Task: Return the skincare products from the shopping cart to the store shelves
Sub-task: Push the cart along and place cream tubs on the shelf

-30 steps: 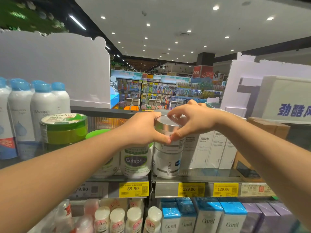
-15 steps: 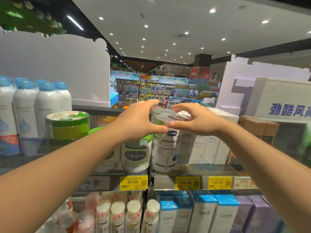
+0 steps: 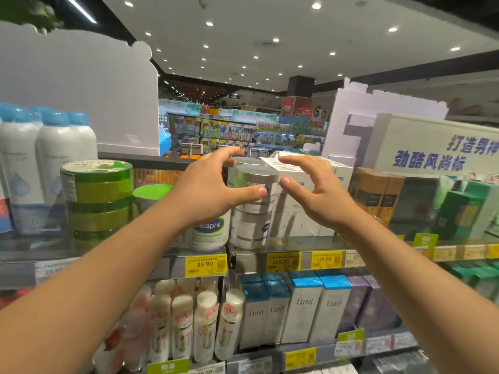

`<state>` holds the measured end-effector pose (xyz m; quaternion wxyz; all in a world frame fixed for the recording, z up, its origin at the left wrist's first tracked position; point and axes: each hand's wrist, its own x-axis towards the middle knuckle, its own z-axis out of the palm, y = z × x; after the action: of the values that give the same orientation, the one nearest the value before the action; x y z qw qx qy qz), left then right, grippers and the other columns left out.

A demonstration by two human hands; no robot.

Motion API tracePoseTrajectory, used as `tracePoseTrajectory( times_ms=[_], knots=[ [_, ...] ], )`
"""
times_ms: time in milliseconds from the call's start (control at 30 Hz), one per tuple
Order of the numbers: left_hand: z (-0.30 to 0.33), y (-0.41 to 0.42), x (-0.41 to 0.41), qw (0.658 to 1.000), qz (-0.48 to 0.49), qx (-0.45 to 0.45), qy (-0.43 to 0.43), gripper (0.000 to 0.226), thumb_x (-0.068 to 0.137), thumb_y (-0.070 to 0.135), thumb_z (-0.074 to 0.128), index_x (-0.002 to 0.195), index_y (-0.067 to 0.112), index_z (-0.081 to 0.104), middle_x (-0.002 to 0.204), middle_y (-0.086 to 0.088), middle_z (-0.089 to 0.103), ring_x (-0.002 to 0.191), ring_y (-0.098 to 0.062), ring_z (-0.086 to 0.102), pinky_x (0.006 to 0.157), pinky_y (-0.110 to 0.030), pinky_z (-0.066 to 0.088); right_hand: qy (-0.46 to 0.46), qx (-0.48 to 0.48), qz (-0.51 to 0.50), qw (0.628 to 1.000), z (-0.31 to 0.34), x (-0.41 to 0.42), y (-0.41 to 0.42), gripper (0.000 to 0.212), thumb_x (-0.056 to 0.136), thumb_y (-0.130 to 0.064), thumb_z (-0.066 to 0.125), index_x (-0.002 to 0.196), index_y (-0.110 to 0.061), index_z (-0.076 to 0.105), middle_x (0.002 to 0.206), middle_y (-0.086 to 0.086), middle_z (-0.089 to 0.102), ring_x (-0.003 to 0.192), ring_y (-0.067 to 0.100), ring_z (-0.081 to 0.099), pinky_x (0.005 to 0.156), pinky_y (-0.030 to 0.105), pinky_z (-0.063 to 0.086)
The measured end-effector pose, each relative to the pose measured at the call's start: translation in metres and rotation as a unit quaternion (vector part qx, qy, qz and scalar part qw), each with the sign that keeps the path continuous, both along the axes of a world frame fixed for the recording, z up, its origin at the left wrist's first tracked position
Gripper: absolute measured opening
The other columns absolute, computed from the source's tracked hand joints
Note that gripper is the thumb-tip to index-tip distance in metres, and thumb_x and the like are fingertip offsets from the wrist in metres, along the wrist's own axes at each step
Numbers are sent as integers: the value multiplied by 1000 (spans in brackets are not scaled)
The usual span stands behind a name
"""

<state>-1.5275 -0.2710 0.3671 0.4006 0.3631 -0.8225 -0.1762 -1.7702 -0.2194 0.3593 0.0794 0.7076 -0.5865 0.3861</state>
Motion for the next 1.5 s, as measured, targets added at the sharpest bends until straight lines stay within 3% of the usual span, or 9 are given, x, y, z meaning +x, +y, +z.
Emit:
tracePoseTrajectory(
  times_ms=[133, 367, 467, 633, 800, 967, 1100, 1367, 1500],
  knots=[
    [2, 13, 5, 1000, -15, -15, 17, 97, 69, 72, 75, 153, 39, 39, 148, 10, 49, 121, -3, 43, 97, -29, 37, -12, -1, -14, 1000, -7, 0, 24, 57, 93, -63, 51, 148, -49, 42, 147, -26, 39, 142, 6, 30, 119, 43, 26],
    [-1, 48, 6, 994, -95, -5, 55, 102, 62, 78, 72, 152, 41, 40, 147, 13, 50, 129, -7, 48, 106, -39, 43, -7, 35, -76, 996, -26, -2, 80, 59, 91, -70, 46, 148, -58, 36, 153, -19, 41, 143, 7, 29, 120, 57, 27],
    [-10, 63, -2, 987, -143, 9, 69, 103, 60, 76, 73, 152, 40, 40, 145, 13, 52, 128, -6, 50, 106, -35, 44, 0, 49, -114, 992, -36, -7, 108, 63, 90, -71, 45, 150, -55, 36, 157, -13, 41, 147, 11, 29, 121, 58, 25],
    [-30, 92, -30, 975, -204, 43, 74, 104, 60, 84, 74, 149, 41, 42, 141, 11, 54, 126, -8, 49, 111, -41, 44, -3, 67, -148, 987, -58, -16, 168, 63, 91, -66, 49, 151, -51, 35, 157, -23, 33, 145, -4, 21, 124, 37, 16],
    [-46, 134, -70, 961, -267, 46, 58, 93, 69, 75, 73, 149, 40, 43, 144, 11, 53, 129, -9, 49, 112, -41, 43, -43, 93, -211, 972, -79, -32, 235, 56, 86, -81, 43, 139, -77, 25, 165, -18, 28, 156, 11, 17, 125, 57, 19],
    [-61, 191, -108, 941, -333, 51, 36, 99, 61, 80, 63, 149, 37, 46, 143, 13, 53, 127, -2, 49, 102, -30, 43, -69, 105, -264, 956, -101, -40, 315, 58, 83, -88, 39, 138, -81, 21, 166, -22, 24, 157, 10, 11, 125, 58, 17],
    [-84, 246, -138, 927, -369, 66, 4, 105, 65, 93, 58, 150, 33, 45, 142, 10, 54, 127, -6, 51, 102, -31, 42, -123, 112, -297, 940, -119, -34, 389, 55, 86, -79, 43, 138, -78, 25, 166, -22, 23, 156, 3, 9, 128, 50, 14],
    [-175, 365, -177, 895, -411, 134, -114, 74, 88, 67, 54, 148, 24, 49, 141, 4, 56, 127, -12, 53, 99, -27, 39, -231, 108, -375, 891, -218, -1, 533, 67, 86, -84, 43, 148, -61, 32, 164, -22, 29, 155, 3, 18, 127, 46, 20],
    [-243, 405, -183, 870, -414, 144, -227, 65, 97, 59, 55, 147, 19, 50, 147, -5, 56, 132, -23, 54, 108, -37, 43, -299, 109, -400, 860, -270, 24, 589, 53, 87, -85, 45, 137, -77, 30, 160, -23, 32, 152, 0, 22, 127, 44, 22]
  ],
)
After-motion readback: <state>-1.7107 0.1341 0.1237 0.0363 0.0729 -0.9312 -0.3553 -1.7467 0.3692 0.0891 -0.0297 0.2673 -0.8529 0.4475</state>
